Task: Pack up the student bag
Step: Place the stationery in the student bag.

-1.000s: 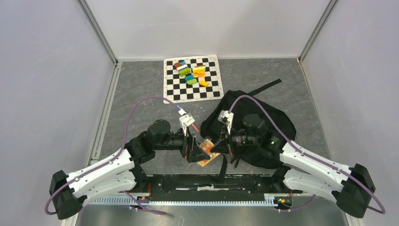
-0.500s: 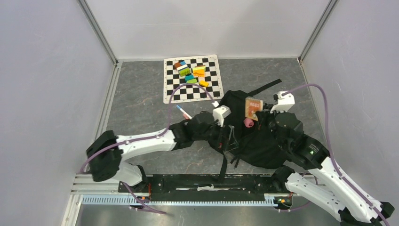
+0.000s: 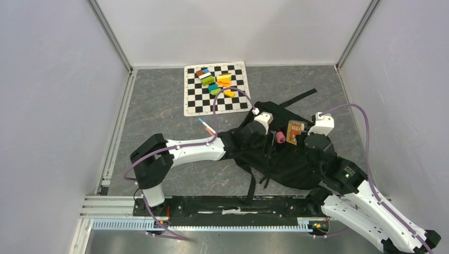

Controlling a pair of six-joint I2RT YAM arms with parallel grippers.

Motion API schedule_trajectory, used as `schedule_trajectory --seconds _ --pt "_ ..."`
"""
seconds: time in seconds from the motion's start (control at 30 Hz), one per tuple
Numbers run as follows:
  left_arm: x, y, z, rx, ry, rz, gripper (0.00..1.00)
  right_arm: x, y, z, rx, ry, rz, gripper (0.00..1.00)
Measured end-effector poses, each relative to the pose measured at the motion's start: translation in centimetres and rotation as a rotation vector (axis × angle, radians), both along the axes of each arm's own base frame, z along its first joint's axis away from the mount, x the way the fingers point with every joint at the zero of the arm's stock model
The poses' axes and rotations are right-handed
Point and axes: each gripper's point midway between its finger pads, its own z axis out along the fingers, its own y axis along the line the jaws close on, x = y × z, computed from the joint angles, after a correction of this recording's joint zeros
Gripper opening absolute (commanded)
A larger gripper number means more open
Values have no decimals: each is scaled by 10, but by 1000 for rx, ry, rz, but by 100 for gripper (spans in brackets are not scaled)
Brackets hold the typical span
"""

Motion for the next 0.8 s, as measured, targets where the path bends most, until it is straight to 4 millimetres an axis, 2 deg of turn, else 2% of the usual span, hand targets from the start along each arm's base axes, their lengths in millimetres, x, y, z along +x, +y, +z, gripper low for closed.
schedule_trajectory --seconds 0.23,0.37,0.5,0.6,0.7,0.8 --pt "15 -5 -10 49 -18 50 65 -8 12 -40 61 65 37 0" --pt "22 -8 -17 82 -25 67 50 -9 19 -51 89 80 58 0" --pt "25 -7 -24 117 -31 68 26 -8 24 -56 110 83 70 0" --pt "25 -6 -27 134 -32 64 11 -7 27 -60 116 89 71 0" --pt "25 -4 -28 143 -33 67 2 -6 29 -68 118 109 66 0" --pt "24 -4 -28 144 -34 65 2 -5 33 -77 122 137 58 0"
